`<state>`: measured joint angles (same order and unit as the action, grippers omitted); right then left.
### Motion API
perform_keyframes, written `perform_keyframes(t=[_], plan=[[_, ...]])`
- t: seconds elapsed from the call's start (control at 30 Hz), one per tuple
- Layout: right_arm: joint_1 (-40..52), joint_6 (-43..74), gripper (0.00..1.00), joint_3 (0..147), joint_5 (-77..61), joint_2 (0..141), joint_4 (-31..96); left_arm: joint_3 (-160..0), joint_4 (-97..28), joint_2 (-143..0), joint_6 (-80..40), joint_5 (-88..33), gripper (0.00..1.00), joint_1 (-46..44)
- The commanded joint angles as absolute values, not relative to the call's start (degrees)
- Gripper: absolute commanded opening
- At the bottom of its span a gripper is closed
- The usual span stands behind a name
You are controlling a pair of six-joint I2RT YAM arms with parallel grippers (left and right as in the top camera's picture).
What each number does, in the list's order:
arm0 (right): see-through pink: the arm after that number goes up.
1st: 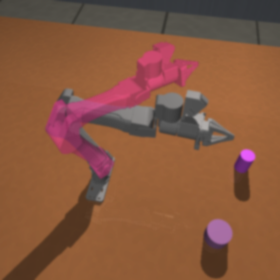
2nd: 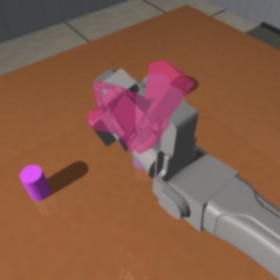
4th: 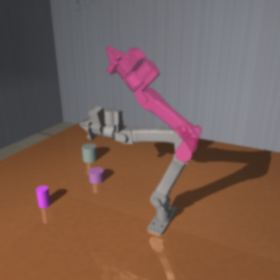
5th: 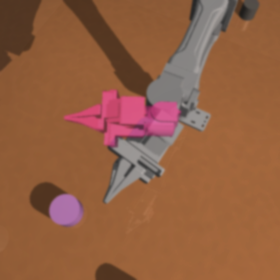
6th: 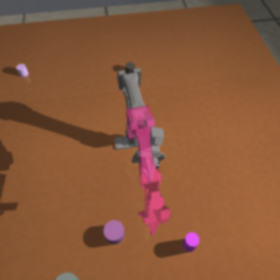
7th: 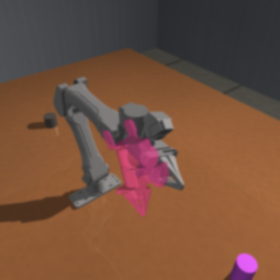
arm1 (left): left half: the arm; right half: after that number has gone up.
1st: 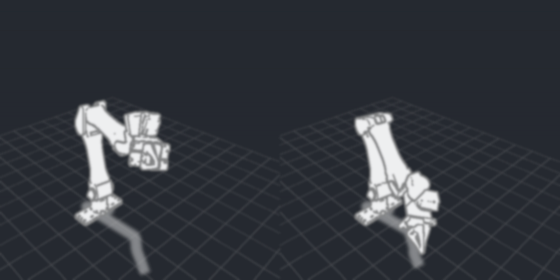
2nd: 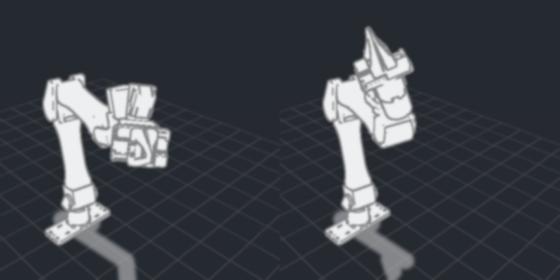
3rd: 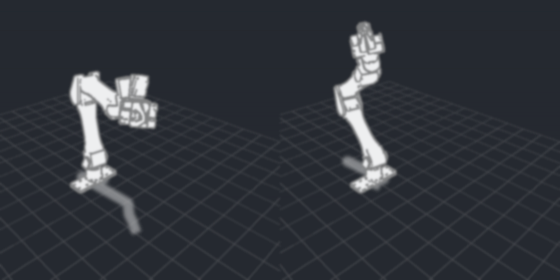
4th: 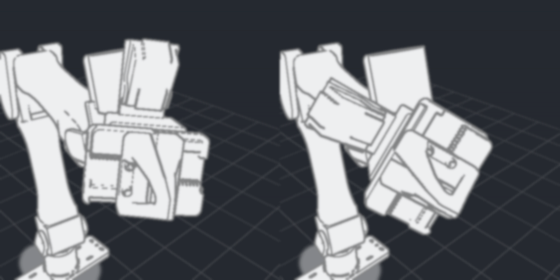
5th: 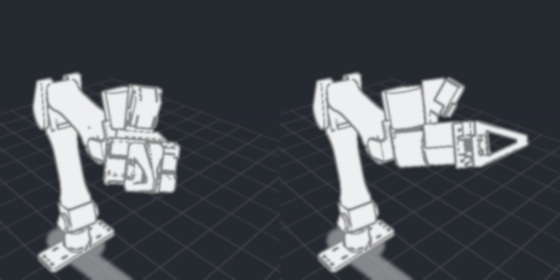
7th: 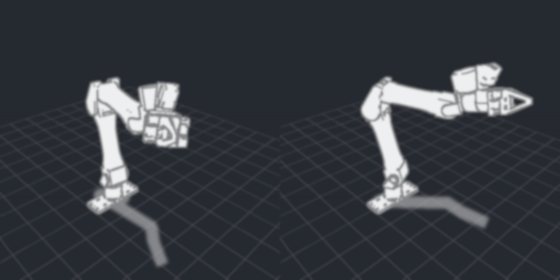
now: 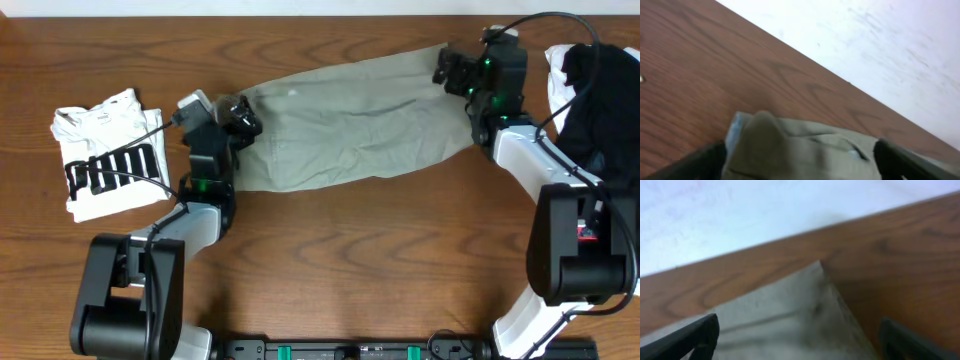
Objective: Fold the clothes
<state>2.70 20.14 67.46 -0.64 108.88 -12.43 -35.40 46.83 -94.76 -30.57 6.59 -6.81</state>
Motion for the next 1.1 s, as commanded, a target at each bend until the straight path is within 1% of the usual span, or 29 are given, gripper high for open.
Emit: perform_keyframes(t=[0.0,0.17,0.4,0.5,0.53,0.63,0.67,0.83,1.07], plan=[[2.94,19.84,0.99,68.25,-0.54,109.38,-9.82,-37.10,46.24,-95.04,-29.58,2.24,0.98,-5.37],[2.31,19.00,0.99,68.25,-0.89,108.64,-0.23,-37.10,37.67,-94.98,-29.58,-7.66,0.98,-5.17],[0.47,16.62,0.99,68.25,-0.93,108.66,4.78,-37.10,25.85,-94.98,-29.56,-11.40,0.98,-5.17],[0.40,13.76,0.99,68.25,-2.81,108.66,4.69,-37.10,23.99,-95.00,-29.56,-11.38,0.98,-5.17],[0.45,13.17,0.97,68.25,-2.94,108.66,4.73,-37.10,23.99,-94.98,-29.54,-11.38,0.98,-5.17],[0.43,13.21,0.85,68.25,-2.76,108.66,4.64,-37.10,24.03,-95.00,-29.56,-11.35,0.98,-5.17],[0.43,13.23,0.84,68.25,-2.52,108.66,4.38,-37.10,24.01,-95.00,-29.56,-11.35,0.98,-5.17],[0.43,12.58,0.84,68.25,-1.30,109.54,0.19,-37.10,22.96,-95.00,-29.56,-11.35,0.98,-5.17],[0.45,10.98,0.88,68.25,-1.96,114.78,-7.64,-37.08,21.91,-95.00,-29.54,-11.29,0.98,-5.15]])
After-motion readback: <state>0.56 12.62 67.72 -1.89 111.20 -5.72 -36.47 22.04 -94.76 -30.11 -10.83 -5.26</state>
